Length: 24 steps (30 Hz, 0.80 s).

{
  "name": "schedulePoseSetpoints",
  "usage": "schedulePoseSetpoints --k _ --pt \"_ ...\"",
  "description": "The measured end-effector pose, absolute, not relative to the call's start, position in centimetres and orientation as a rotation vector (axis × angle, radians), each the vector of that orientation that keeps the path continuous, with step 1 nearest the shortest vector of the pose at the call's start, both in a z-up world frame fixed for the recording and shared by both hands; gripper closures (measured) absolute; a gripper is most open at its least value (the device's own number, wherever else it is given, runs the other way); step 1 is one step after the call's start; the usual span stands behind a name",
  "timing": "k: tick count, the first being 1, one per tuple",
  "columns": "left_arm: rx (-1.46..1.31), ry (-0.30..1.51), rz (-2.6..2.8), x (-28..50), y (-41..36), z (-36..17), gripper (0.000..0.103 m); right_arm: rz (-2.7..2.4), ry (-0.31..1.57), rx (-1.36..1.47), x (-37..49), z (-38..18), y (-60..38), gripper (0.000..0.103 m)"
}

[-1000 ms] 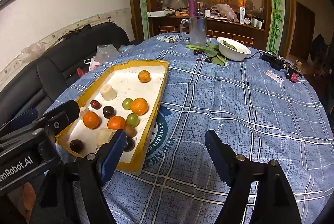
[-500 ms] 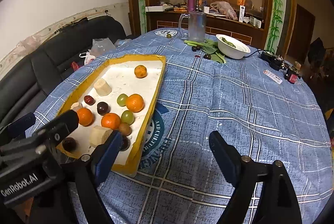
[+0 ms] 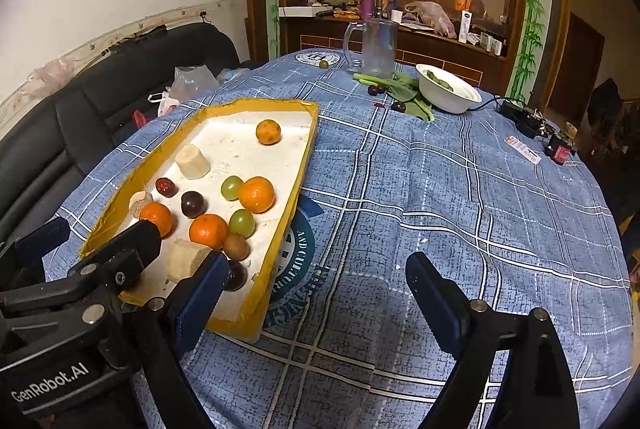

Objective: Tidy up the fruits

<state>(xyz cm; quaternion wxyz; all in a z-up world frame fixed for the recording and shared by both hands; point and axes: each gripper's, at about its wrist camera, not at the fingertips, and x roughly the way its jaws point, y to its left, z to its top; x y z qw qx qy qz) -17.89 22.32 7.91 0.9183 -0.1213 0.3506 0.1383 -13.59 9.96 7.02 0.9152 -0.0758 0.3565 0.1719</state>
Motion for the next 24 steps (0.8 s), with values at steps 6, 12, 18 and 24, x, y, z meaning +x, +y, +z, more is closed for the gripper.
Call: schedulePoseSetpoints --k 6,12,18,24 --pt "-0.273 0.744 0.271 -17.4 22.5 7.4 0.0 0.354 0.737 -0.181 -13.5 6.8 10.5 0.01" --pt "-0.288 0.762 0.291 -17.1 23.1 7.1 0.0 0.355 0.736 -0.216 -13.2 6.8 11.3 0.01" --pt "-0.295 0.77 0.293 -16.9 23.3 6.9 0.0 0.358 0.734 -0.247 -13.0 6.8 11.9 0.01" --pt "-0.289 0.768 0.274 -17.0 23.3 7.0 0.0 0.362 0.737 -0.256 -12.6 6.7 12.3 0.01"
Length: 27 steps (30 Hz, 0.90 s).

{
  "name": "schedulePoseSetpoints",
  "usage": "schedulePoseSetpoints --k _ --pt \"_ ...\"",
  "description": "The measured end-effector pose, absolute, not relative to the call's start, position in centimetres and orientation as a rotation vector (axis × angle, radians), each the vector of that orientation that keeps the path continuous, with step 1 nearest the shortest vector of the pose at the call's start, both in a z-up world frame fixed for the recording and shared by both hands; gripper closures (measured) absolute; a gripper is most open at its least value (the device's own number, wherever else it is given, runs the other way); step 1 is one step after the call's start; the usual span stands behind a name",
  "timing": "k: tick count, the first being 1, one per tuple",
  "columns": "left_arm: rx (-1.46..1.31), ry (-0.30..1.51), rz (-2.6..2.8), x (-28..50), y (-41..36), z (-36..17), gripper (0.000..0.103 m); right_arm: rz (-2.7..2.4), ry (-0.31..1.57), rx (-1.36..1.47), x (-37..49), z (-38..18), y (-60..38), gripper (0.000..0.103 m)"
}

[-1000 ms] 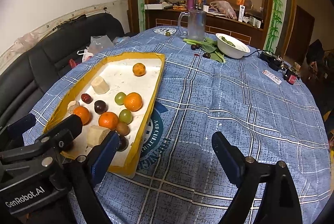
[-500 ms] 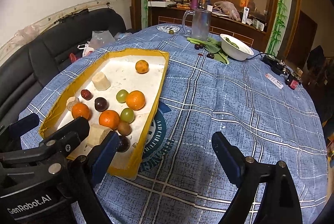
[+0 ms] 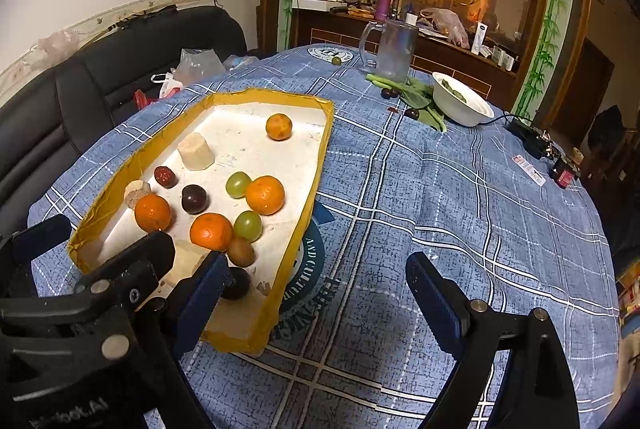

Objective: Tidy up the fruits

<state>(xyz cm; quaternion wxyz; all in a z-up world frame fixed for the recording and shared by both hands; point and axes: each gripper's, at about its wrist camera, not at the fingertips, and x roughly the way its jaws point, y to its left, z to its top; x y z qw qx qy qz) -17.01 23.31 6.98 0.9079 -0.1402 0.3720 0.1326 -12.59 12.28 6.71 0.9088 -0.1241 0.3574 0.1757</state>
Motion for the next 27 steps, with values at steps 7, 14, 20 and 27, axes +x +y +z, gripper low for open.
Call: schedulePoseSetpoints --k 7,14,20,27 --pt "-0.295 0.774 0.258 -16.9 23.4 6.9 0.0 0.37 0.749 -0.244 -12.2 6.3 12.4 0.01" --pt "-0.308 0.775 0.232 -16.8 23.5 6.9 0.0 0.364 0.752 -0.238 -11.8 6.2 12.2 0.01" --pt "-0.321 0.78 0.229 -16.7 23.8 6.7 0.0 0.365 0.754 -0.243 -11.6 6.0 12.5 0.01" --pt "-0.333 0.779 0.231 -16.5 24.3 6.5 0.0 0.373 0.756 -0.244 -11.3 5.8 12.7 0.01"
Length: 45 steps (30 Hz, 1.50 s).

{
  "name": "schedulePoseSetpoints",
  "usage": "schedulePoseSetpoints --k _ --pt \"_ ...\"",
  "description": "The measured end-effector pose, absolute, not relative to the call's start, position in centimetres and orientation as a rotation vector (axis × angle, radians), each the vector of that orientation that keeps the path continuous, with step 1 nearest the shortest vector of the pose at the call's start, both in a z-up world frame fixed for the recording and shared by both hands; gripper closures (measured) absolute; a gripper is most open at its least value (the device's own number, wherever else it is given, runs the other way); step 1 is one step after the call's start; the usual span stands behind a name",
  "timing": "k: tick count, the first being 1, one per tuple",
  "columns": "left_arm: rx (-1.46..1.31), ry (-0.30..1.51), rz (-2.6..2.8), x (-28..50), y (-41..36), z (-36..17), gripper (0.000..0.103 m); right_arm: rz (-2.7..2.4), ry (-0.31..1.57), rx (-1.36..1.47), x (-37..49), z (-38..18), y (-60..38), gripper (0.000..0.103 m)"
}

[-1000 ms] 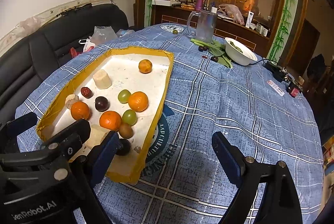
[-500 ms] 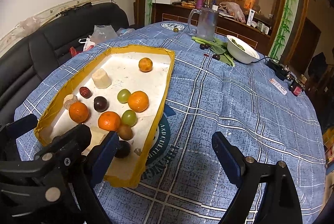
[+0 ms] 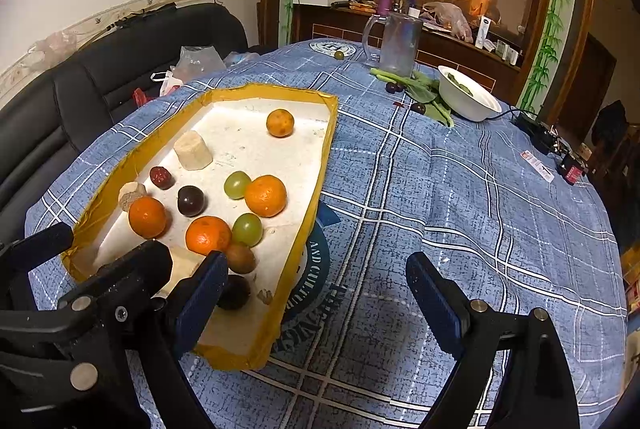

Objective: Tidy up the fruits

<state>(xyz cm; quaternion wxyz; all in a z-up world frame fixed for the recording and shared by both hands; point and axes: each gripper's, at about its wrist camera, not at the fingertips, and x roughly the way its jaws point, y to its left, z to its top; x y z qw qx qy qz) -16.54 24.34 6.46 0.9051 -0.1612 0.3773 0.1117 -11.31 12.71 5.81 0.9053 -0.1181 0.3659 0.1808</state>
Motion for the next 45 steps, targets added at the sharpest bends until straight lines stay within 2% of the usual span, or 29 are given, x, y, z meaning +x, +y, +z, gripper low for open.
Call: schedulePoseSetpoints --k 45 --pt "-0.396 0.779 0.241 -16.4 25.8 5.7 0.0 0.409 0.756 -0.295 -11.0 5.7 14.8 0.01"
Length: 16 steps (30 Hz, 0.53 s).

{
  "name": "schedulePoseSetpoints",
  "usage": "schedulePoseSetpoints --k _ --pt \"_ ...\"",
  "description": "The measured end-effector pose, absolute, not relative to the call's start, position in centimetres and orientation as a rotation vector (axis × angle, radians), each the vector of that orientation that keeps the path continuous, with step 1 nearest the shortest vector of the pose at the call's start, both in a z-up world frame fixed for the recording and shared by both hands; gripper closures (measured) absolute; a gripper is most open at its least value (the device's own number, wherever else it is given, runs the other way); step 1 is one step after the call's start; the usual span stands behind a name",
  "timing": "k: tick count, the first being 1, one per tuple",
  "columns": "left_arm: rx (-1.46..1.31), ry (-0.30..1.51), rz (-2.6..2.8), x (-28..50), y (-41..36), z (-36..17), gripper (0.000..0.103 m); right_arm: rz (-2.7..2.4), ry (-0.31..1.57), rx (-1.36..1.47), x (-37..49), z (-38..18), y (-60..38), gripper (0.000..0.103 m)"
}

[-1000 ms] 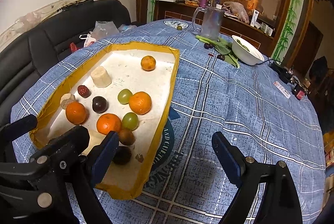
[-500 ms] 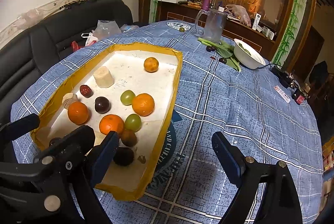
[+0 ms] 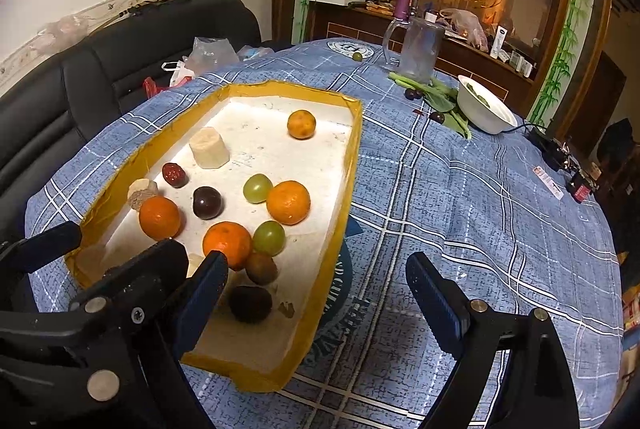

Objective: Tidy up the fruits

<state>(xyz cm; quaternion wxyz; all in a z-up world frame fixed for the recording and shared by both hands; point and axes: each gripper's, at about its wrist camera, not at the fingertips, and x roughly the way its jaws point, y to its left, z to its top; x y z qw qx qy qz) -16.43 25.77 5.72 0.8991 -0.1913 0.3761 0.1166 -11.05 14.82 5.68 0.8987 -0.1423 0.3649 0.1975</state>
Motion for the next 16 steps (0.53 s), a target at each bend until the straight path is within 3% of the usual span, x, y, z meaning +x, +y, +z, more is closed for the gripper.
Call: schedulePoseSetpoints --k 16 --pt "-0.387 0.781 0.266 -16.8 25.1 6.9 0.0 0.49 0.782 -0.215 -10.9 5.8 14.1 0.01"
